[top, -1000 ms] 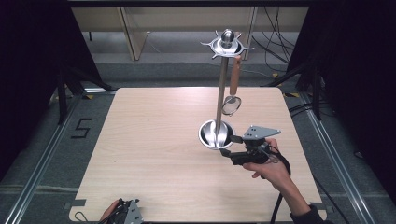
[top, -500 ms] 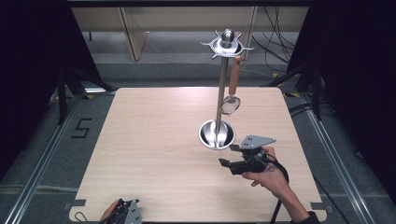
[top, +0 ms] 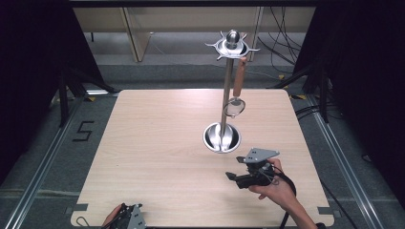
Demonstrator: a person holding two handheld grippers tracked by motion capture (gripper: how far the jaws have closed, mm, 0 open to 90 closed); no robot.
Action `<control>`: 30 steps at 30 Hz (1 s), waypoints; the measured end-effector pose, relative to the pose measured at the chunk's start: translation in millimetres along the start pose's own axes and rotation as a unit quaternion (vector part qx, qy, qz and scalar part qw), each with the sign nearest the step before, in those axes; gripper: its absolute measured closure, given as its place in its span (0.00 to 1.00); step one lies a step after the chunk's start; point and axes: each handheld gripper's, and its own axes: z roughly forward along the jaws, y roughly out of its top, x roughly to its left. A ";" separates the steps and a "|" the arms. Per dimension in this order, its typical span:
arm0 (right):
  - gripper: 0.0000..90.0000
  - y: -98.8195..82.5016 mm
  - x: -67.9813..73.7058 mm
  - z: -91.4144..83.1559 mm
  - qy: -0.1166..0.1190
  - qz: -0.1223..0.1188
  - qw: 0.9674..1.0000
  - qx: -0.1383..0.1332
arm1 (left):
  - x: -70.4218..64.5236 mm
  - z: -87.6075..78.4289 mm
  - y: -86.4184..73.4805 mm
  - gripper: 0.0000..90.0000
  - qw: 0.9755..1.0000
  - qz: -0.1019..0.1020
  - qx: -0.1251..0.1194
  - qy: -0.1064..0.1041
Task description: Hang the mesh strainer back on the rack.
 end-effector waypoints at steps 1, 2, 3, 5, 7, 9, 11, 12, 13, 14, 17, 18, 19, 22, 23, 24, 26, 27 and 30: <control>0.32 -1.6 0.2 -0.4 -0.001 -0.001 1.000 0.003 | 0.0 0.0 0.0 0.19 1.000 0.000 0.000 0.000; 0.32 -3.5 0.5 0.3 -0.004 -0.002 1.000 0.000 | 0.0 -0.1 0.0 0.19 1.000 0.000 0.001 0.000; 0.32 -5.6 1.6 0.6 -0.001 0.004 1.000 0.003 | 0.1 -0.1 0.0 0.19 1.000 0.000 0.000 0.000; 0.32 -9.9 2.8 1.3 -0.003 0.002 1.000 0.007 | 0.0 -0.1 0.0 0.19 1.000 0.000 0.000 0.000; 0.31 -13.6 3.3 2.0 -0.006 -0.002 1.000 0.014 | 0.0 -0.2 0.0 0.19 1.000 0.001 0.000 0.000; 0.31 -16.5 2.6 1.5 -0.008 -0.007 1.000 0.014 | 0.0 -0.1 0.0 0.19 1.000 0.000 -0.001 0.000; 0.31 -19.2 3.0 0.4 -0.006 -0.001 1.000 0.013 | 0.1 -0.1 0.0 0.19 1.000 0.000 0.000 0.000; 0.31 -20.5 3.3 -0.2 -0.009 0.001 1.000 0.010 | 0.1 -0.1 0.0 0.19 1.000 0.000 0.000 0.000; 0.30 -22.3 3.6 -1.0 -0.005 0.003 1.000 0.013 | 0.2 -0.1 0.0 0.19 1.000 0.000 0.000 0.000; 0.30 -23.5 3.6 -1.0 -0.003 0.004 1.000 0.013 | 0.1 -0.1 0.0 0.19 1.000 0.000 0.000 0.000; 0.27 -29.6 5.8 -1.3 -0.006 0.013 1.000 0.017 | 0.1 -0.1 0.0 0.19 1.000 0.000 0.000 0.000; 0.26 -30.6 5.4 -1.6 -0.006 0.008 1.000 0.017 | 0.1 -0.1 0.0 0.19 1.000 0.001 0.001 0.001; 0.24 -32.7 6.7 -1.3 -0.008 0.011 1.000 0.016 | 0.1 -0.1 0.0 0.19 1.000 0.001 0.001 0.000; 0.18 -35.8 7.9 -1.5 -0.017 0.019 1.000 0.017 | 0.1 -0.1 0.0 0.19 1.000 0.001 0.000 0.001; 0.18 -36.6 8.0 -2.5 -0.019 0.018 0.999 0.021 | 0.0 -0.1 0.0 0.19 1.000 0.000 0.000 0.001; 0.18 -37.7 8.2 -2.6 -0.016 0.018 0.999 0.022 | 0.1 -0.1 0.0 0.19 1.000 0.001 0.000 0.001; 0.18 -39.6 8.8 -3.5 -0.020 0.018 1.000 0.016 | 0.1 -0.1 0.0 0.19 1.000 0.001 0.001 0.001; 0.18 -40.1 9.4 -4.0 -0.017 0.019 1.000 0.017 | 0.0 -0.1 0.0 0.19 1.000 0.001 0.001 0.001; 0.18 -41.3 10.0 -5.5 -0.015 0.016 1.000 0.019 | 0.0 -0.1 0.1 0.19 1.000 0.001 0.000 0.001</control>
